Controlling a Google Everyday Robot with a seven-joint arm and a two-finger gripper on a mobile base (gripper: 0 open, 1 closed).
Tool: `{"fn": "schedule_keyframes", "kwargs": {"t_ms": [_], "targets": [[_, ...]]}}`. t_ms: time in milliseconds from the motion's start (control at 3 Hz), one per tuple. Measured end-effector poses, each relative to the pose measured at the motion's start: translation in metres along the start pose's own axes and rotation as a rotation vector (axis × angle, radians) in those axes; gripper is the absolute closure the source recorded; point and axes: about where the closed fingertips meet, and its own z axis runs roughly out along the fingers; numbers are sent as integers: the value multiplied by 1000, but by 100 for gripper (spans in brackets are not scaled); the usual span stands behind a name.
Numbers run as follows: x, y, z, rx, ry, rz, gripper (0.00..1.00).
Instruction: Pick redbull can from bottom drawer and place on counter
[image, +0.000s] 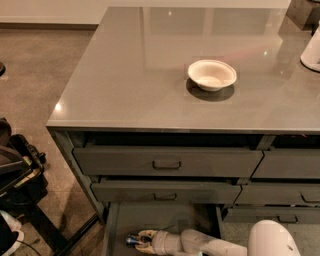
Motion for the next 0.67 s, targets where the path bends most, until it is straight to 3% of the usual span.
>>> {"fn": "schedule_keyframes", "kwargs": {"t_ms": [333, 667], "targets": [[-3, 0, -2, 0, 0, 0, 100], [-24, 1, -21, 18, 13, -3, 100]]}}
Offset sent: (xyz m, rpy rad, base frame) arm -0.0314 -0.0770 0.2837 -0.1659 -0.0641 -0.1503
